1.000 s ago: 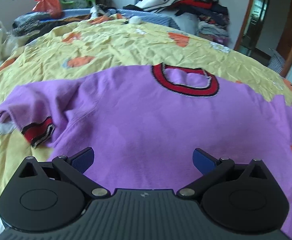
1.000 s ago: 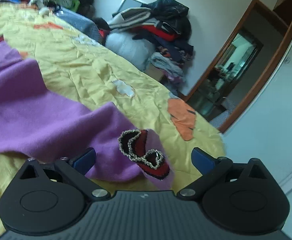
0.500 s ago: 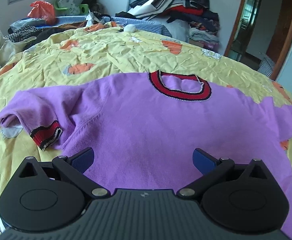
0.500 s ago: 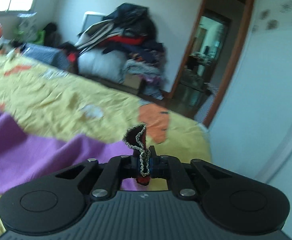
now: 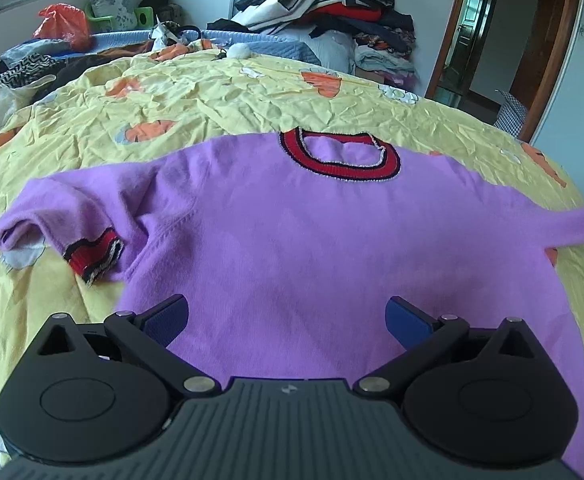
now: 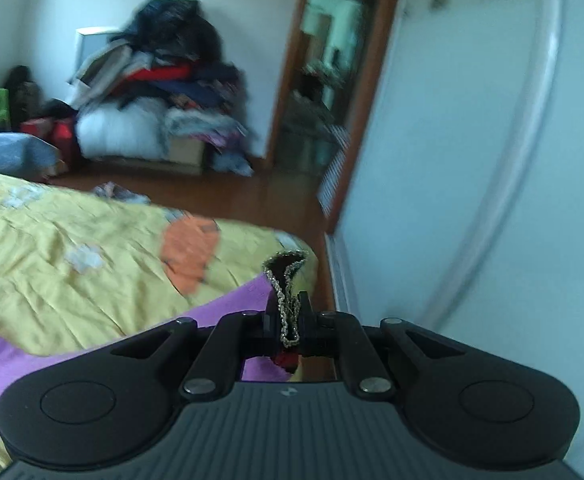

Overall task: Fold small clothes
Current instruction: 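Lift the sleeve with the right gripper, fold it across the body, release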

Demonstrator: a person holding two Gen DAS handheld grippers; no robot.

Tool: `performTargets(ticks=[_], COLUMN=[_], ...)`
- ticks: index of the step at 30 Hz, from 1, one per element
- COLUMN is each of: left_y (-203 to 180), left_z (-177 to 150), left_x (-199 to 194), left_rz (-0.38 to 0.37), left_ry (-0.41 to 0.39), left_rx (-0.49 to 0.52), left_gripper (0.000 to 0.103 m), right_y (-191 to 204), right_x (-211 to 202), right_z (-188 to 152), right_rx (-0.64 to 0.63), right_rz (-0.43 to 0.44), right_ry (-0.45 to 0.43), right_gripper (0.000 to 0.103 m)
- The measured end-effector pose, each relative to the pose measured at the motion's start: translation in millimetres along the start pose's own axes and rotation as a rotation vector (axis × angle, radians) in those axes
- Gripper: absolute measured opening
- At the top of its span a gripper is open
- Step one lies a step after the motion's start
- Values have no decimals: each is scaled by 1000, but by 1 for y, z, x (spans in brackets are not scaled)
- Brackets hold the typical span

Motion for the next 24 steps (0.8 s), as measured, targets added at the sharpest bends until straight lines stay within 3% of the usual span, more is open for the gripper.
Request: performTargets(ticks=[6,11,17,21,24], left_y=[22,44,72,94,107], left_z=[-6,-8,-13,-23,-28], left_x=[-10,-21,-44,-59,-67], left_rz=[-10,45,75,42,37], left_ry=[4,-1,-30,-53,-53], left_rx=[-49,-64,-124,-193,-235], left_gripper=[103,103,103,103,103], right_y=[-12,24,142,240,313], right_x=[1,-47,-139,-185,-211], right_z=[-63,-53,-4,-8,-21], right_rx=[114,199,178,199,179], right_rz=[-3,151,462,690,812], right_ry=[138,51,-115,-123,-99], right_gripper=[7,7,7,7,7])
Point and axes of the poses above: each gripper's, at about its wrist camera, not at the fingertips, and x roughly the way its jaws point, y to its left, z to its top, the point moved 1 cm from there along x, roughly the way its jaws point, and after that the axes turned 13 degrees about -z, right-handed, at the moved point
